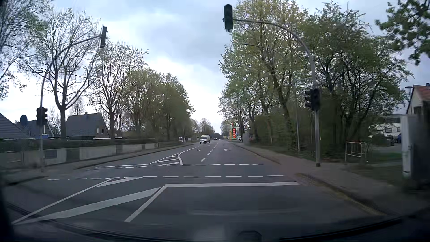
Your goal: Follow the waypoints while adhering to traffic rules and regulations
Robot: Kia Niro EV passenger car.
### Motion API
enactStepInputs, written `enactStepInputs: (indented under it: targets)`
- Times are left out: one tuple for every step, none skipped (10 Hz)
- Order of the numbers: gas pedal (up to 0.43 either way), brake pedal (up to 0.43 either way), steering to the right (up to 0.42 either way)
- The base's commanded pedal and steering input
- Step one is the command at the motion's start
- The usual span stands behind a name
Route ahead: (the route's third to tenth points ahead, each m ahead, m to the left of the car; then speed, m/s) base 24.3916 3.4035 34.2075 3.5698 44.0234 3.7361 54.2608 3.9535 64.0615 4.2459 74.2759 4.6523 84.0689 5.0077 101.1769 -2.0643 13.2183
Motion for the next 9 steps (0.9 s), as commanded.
enactStepInputs:
  targets:
    - [0.15,0.0,-0.007]
    - [0.15,0.0,-0.007]
    - [0.15,0.0,-0.007]
    - [0.15,0.0,-0.007]
    - [0.15,0.0,-0.007]
    - [0.15,0.0,-0.007]
    - [0.15,0.0,-0.006]
    - [0.15,0.0,-0.006]
    - [0.15,0.0,-0.006]
